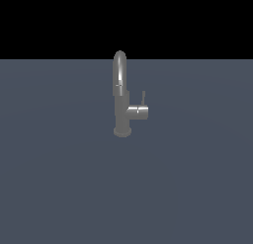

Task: Turn on the faucet by rotating a designated handle.

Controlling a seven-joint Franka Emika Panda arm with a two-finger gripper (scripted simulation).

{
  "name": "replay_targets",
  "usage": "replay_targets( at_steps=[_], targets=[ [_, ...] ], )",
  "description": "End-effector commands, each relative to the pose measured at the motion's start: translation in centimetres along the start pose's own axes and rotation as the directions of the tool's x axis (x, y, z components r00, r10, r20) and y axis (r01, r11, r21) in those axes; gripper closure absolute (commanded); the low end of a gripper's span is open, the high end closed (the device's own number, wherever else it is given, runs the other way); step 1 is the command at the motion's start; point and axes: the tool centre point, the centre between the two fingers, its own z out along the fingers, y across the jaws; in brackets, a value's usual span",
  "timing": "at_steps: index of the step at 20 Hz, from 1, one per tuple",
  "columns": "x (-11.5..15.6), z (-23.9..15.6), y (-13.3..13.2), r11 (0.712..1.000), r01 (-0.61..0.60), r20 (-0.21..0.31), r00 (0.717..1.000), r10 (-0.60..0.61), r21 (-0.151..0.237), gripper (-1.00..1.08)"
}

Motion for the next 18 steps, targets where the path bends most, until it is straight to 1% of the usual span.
replay_targets(
  at_steps=[1,6,10,14,18],
  targets=[
    [1.5,0.1,-0.2,0.999,-0.036,0.035,0.999,0.034,0.033,1.08],
    [4.4,0.5,-0.3,0.989,-0.110,0.110,0.989,0.100,0.096,1.08],
    [6.9,1.0,-0.4,0.974,-0.174,0.173,0.974,0.148,0.144,1.08],
    [9.3,1.6,-0.3,0.952,-0.240,0.239,0.952,0.192,0.188,1.08],
    [11.7,2.4,-0.1,0.924,-0.308,0.308,0.923,0.232,0.228,1.08]
  ],
)
